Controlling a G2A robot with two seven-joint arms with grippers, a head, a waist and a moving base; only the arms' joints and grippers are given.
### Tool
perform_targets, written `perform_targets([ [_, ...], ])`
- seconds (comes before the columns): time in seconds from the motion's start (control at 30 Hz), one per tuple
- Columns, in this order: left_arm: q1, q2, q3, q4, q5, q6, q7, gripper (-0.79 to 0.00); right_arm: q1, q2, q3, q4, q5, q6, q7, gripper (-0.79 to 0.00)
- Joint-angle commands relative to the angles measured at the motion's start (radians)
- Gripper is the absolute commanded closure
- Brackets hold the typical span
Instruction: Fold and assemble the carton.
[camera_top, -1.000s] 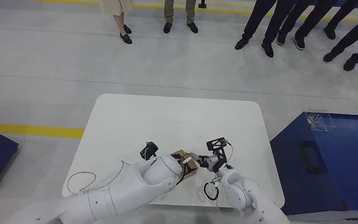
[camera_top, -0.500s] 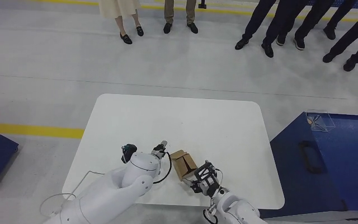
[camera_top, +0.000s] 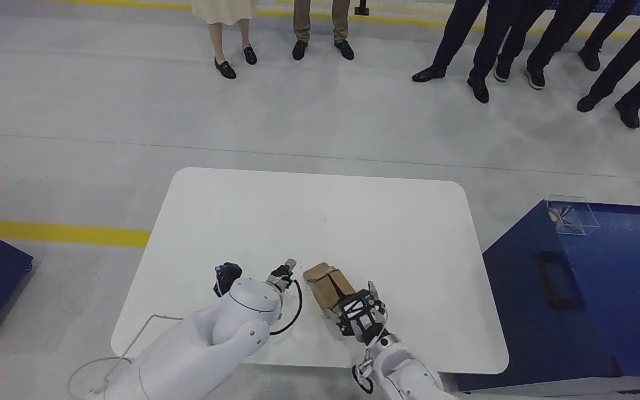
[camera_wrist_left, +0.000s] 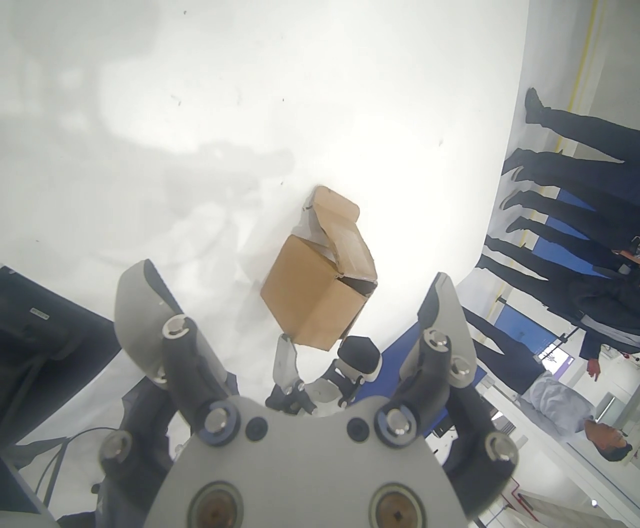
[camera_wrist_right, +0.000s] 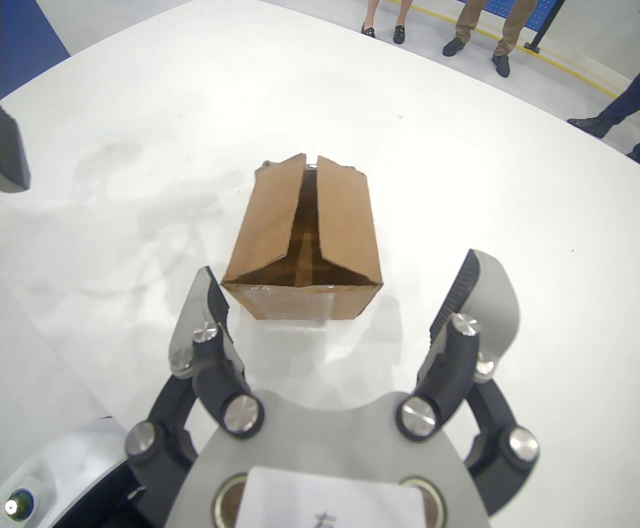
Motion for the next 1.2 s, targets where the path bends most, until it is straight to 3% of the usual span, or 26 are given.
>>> perform_targets([
  [0.0, 0.004, -0.003, -0.004, 0.0, 0.009, 0.007, -0.007, -0.785, 0.002, -0.001, 0.017, 0.003, 0.008, 0.009, 0.003, -0.785],
  [0.43, 0.009, -0.038, 0.006, 0.006, 0.055, 0.025, -0.033, -0.785, -0.019, 0.01, 0.183, 0.006, 0.048, 0.046, 0.006, -0.785],
  [0.7, 0.009, -0.038, 0.006, 0.006, 0.055, 0.025, -0.033, -0.785, -0.065, 0.019, 0.27, -0.07, 0.148, -0.05, 0.071, -0.785],
  [0.83, 0.041, -0.039, -0.017, -0.022, 0.11, -0.125, -0.126, -0.785, -0.069, 0.018, 0.315, -0.104, 0.21, -0.046, 0.058, -0.785],
  [0.93, 0.08, -0.046, -0.006, -0.015, 0.206, -0.332, -0.232, -0.785, -0.068, 0.014, 0.335, -0.119, 0.29, -0.064, 0.034, -0.785],
  [0.97, 0.093, -0.05, -0.01, 0.001, 0.251, -0.443, -0.249, -0.785, -0.072, 0.012, 0.337, -0.125, 0.335, -0.097, 0.017, -0.785],
  [1.17, 0.1, -0.051, -0.009, 0.008, 0.266, -0.475, -0.251, -0.785, -0.073, 0.012, 0.34, -0.124, 0.347, -0.108, 0.014, -0.785],
])
